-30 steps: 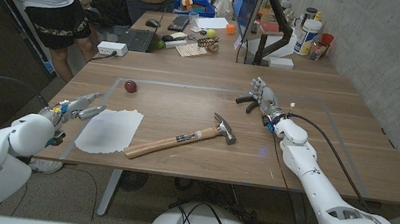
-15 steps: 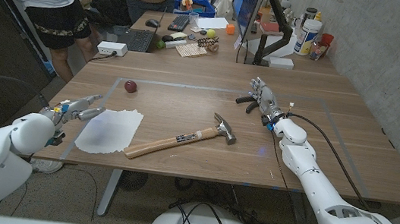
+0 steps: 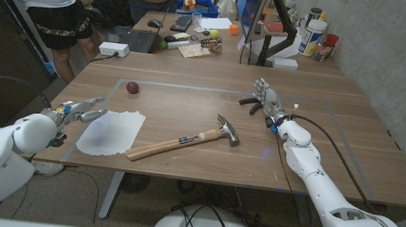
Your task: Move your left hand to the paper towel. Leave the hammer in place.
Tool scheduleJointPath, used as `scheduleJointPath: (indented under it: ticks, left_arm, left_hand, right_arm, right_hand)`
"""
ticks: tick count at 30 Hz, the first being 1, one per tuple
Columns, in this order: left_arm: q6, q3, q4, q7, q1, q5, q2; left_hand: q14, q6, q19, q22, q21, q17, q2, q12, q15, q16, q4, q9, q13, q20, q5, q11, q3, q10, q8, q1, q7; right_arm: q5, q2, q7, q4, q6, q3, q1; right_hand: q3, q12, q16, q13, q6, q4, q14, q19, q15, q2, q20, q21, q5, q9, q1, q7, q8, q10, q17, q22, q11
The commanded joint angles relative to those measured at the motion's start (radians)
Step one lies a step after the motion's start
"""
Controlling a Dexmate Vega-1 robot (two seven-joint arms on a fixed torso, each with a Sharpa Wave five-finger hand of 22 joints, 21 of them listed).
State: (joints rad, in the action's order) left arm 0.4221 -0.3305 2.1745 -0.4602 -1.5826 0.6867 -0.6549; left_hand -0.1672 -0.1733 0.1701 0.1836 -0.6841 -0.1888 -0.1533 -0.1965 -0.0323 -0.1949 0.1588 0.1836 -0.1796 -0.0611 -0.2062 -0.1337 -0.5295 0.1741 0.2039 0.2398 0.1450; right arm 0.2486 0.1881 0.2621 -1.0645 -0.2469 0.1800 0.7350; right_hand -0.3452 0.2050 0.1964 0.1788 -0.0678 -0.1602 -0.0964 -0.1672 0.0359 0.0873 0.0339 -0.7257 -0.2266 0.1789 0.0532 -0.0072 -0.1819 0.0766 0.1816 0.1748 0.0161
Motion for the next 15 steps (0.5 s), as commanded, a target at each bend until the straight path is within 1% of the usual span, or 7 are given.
scheduleJointPath:
  ticks: [1,8,15]
  left_arm:
    - [0.011,0.013,-0.017,-0.023,0.018,-0.008,-0.021]
    - [0.011,0.016,-0.022,-0.03,0.022,-0.015,-0.029]
    - [0.011,0.019,-0.024,-0.032,0.019,-0.019,-0.031]
  left_hand:
    - [-0.162,-0.028,0.255,0.004,-0.001,-0.002,-0.007,-0.004,-0.017,-0.005,0.007,0.005,-0.001,0.002,0.001,0.005,-0.004,0.052,0.001,-0.002,0.007]
    - [-0.157,-0.025,0.249,0.005,-0.003,-0.002,-0.008,-0.004,-0.019,-0.006,0.007,0.005,-0.001,-0.001,0.001,0.007,-0.005,0.05,0.001,-0.003,0.005]
    - [-0.153,-0.021,0.245,0.006,-0.004,-0.002,-0.008,-0.004,-0.021,-0.007,0.008,0.005,-0.001,-0.005,0.001,0.007,-0.006,0.046,0.002,-0.004,0.005]
  right_arm:
    - [-0.001,-0.002,-0.005,0.004,-0.003,-0.002,0.005]
    - [-0.001,-0.005,-0.007,0.006,-0.011,-0.003,0.006]
    - [-0.001,-0.002,-0.012,-0.015,-0.004,-0.003,0.018]
  right_hand:
    - [0.005,0.0,0.001,0.003,0.001,0.0,0.0,0.0,0.01,0.082,0.084,0.006,-0.006,0.003,-0.005,-0.003,-0.006,-0.001,0.002,0.001,-0.001]
    - [0.006,0.0,0.001,0.003,0.001,0.0,0.0,0.0,0.011,0.082,0.085,0.008,-0.006,0.003,-0.005,-0.002,-0.006,0.0,0.002,0.001,-0.002]
    - [0.006,0.001,0.001,0.003,0.001,0.0,0.0,0.001,0.011,0.082,0.084,0.01,-0.006,0.003,-0.005,-0.002,-0.006,0.0,0.002,0.001,-0.002]
